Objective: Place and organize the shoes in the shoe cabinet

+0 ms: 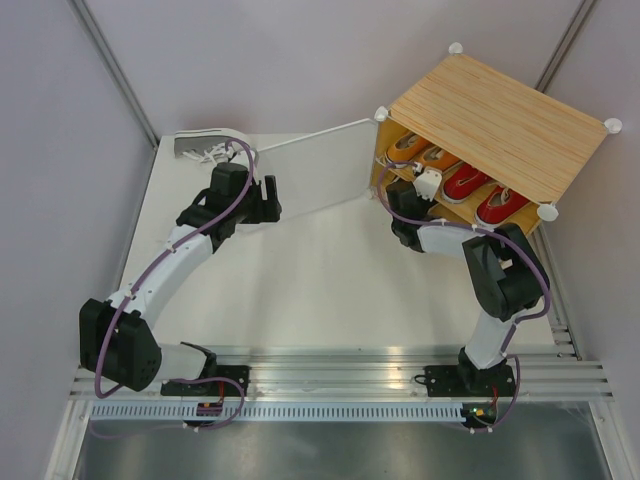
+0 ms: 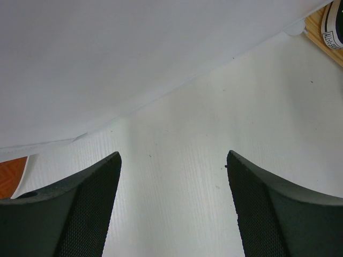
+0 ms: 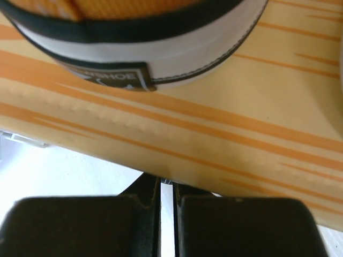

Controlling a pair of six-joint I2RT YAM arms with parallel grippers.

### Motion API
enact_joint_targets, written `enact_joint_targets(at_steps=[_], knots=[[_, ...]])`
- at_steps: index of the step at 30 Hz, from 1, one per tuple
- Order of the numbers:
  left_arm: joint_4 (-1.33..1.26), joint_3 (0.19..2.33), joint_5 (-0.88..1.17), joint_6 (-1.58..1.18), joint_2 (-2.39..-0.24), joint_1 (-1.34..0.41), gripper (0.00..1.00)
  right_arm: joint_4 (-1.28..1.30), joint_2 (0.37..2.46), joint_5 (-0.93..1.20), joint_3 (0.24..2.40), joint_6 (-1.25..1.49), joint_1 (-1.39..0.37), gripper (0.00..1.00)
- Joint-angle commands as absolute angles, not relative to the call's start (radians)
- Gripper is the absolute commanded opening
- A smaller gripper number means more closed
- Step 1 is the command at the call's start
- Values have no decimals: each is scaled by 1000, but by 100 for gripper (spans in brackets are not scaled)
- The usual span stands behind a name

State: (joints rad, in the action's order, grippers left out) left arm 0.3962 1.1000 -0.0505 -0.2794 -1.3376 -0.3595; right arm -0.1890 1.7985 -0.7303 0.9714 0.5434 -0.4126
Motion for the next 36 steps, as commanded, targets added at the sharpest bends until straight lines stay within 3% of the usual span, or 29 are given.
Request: enact_joint_targets(at_steps=[1, 12, 19, 33, 36], knots=[[393, 1103, -60, -299, -1308, -354, 83, -302, 1816, -696, 1022, 523, -397, 1], [394, 1103, -58, -299, -1308, -353, 83, -333, 1827, -584, 1054, 537, -390, 1], [394, 1101, -63, -301, -1304, -351, 83, -273, 1825, -649, 1051, 543, -377, 4], [394, 1101, -54, -308, -1318, -350, 83, -221, 1812, -715, 1035, 523, -353, 21], [397, 1101, -60, -308, -1312, -348, 83, -192, 1796, -703, 1049, 512, -353, 31]])
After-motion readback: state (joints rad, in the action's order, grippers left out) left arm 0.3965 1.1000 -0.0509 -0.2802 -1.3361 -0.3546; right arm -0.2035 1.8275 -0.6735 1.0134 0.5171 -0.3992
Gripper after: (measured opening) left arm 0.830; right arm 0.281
